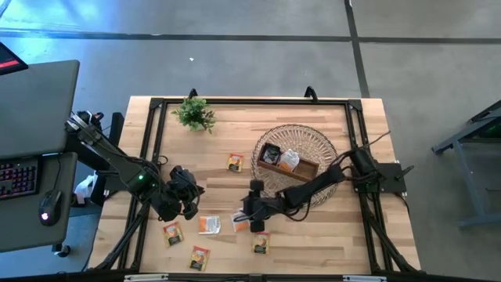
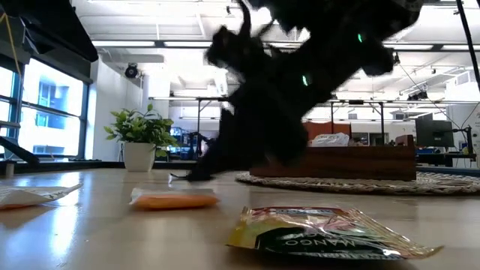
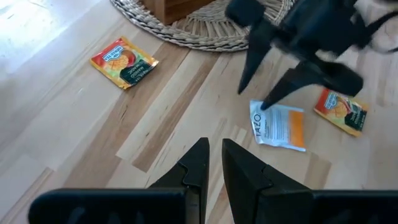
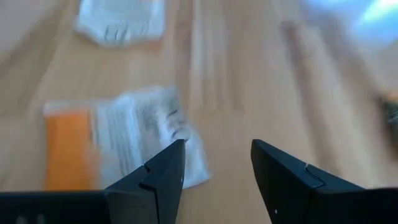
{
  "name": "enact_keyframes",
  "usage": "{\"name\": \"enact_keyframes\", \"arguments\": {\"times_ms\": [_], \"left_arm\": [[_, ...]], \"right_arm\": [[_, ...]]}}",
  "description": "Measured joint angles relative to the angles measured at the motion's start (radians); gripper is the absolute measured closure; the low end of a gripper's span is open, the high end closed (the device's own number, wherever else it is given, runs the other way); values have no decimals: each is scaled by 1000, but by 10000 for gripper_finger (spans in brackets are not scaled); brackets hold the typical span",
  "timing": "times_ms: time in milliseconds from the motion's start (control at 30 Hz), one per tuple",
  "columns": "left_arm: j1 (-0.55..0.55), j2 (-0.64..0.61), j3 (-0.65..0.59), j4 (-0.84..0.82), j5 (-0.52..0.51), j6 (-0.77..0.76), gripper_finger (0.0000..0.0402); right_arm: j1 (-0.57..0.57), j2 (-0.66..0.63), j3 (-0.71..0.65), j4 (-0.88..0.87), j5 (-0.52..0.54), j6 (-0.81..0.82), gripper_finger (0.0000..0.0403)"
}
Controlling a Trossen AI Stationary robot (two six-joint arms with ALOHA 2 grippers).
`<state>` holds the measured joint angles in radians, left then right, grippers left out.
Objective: Pick & Place Tea
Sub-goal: Put the white tea bag into the middle section of the wooden organizer
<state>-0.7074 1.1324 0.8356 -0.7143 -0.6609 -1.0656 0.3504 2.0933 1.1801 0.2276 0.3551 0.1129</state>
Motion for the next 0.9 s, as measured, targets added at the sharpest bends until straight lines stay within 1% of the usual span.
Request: {"name": "enact_keyframes", "arguments": {"times_ms": [67,167,300,400,567,633,800,900], "left_arm": [[0,0,0,0,-1,-5,358],[0,0,0,-5,-3,-5,358],[0,0,0,-13,-7,-12,358],[0,0,0,-17,-8,-16,358],[0,0,0,-17,-9,-20,358],[0,0,0,-19,-12,-20,358],[0,0,1,-21,-17,-21,358],[0,0,1,-21,-26,-24,358]], "right_arm": [[2,-31,3,17,-28,14,222],[5,-39,5,18,-47,21,222],[-8,-33,-1,-11,-46,-1,222],[-23,-35,0,-30,-53,34,222],[-33,-2,0,-15,-134,79,222],[-28,15,0,-13,-150,80,222],[-22,27,1,-21,-122,67,222],[-35,45,4,-44,-130,86,228]]}}
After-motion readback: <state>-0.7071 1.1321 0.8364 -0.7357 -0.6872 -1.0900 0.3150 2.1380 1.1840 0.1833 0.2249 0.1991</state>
